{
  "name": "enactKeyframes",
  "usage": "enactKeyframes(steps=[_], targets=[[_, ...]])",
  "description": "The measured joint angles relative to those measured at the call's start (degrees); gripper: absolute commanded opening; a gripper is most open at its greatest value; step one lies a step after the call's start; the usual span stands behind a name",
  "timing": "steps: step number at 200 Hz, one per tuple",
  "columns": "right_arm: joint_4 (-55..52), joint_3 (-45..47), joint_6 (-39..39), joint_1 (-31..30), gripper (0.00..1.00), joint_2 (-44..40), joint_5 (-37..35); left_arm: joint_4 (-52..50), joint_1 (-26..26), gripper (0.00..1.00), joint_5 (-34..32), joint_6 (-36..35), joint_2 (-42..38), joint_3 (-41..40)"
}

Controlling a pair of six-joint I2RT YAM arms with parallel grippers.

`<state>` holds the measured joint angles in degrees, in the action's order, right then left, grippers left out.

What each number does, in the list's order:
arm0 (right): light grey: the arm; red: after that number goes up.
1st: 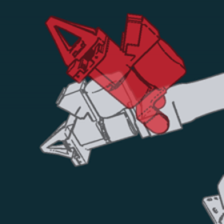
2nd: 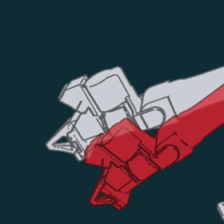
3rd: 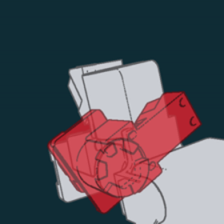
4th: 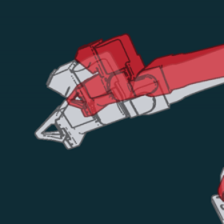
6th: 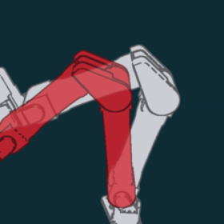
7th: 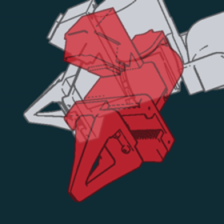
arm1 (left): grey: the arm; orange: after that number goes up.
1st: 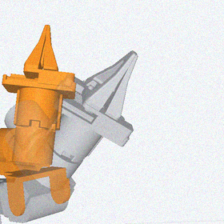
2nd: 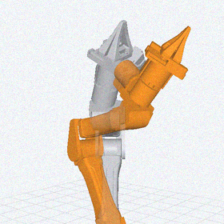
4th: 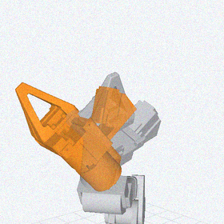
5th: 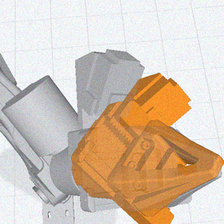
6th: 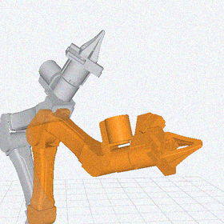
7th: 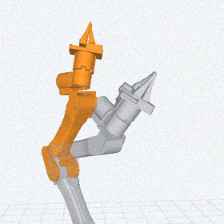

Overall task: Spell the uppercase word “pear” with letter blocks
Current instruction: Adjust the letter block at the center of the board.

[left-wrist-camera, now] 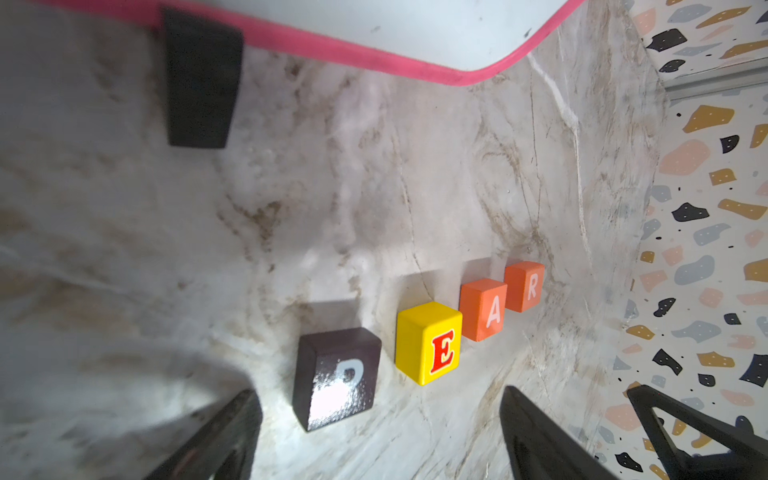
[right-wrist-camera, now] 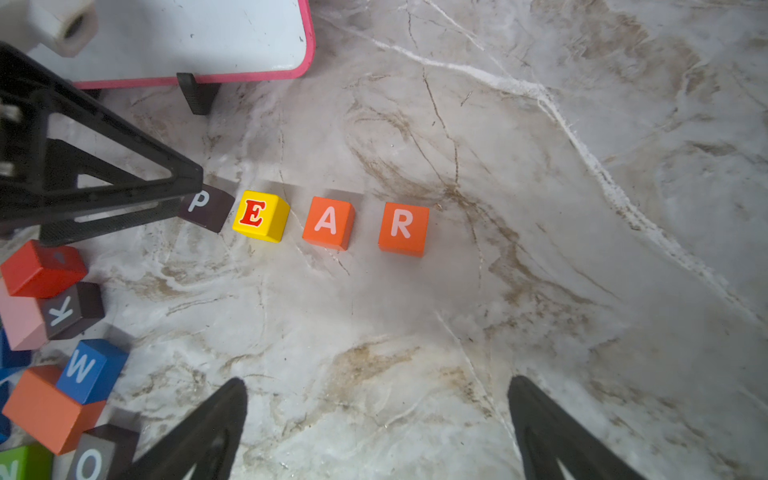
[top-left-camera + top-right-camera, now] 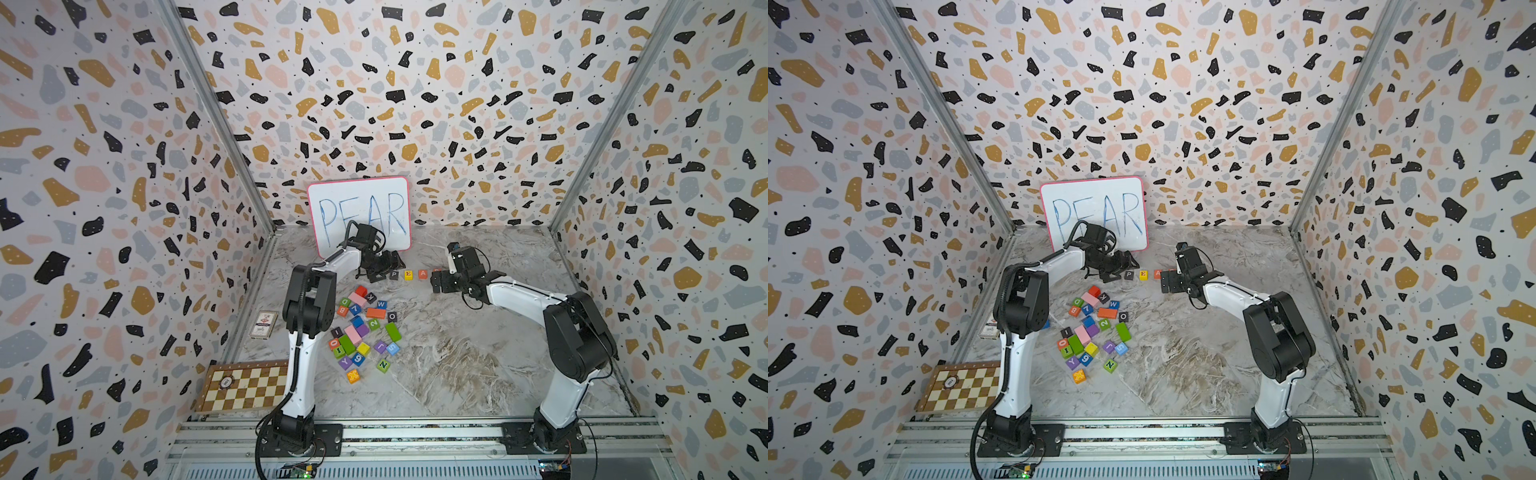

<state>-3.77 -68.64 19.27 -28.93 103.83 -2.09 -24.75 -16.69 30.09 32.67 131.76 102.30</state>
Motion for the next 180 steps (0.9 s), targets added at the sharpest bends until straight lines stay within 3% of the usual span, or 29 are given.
enactKeyframes(steps=[180], targets=[[0.0, -0.2, 0.2, 0.2, 0.99, 0.9, 1.3, 3.4, -0.8, 0.88, 1.6, 1.5, -0.6, -2.2]])
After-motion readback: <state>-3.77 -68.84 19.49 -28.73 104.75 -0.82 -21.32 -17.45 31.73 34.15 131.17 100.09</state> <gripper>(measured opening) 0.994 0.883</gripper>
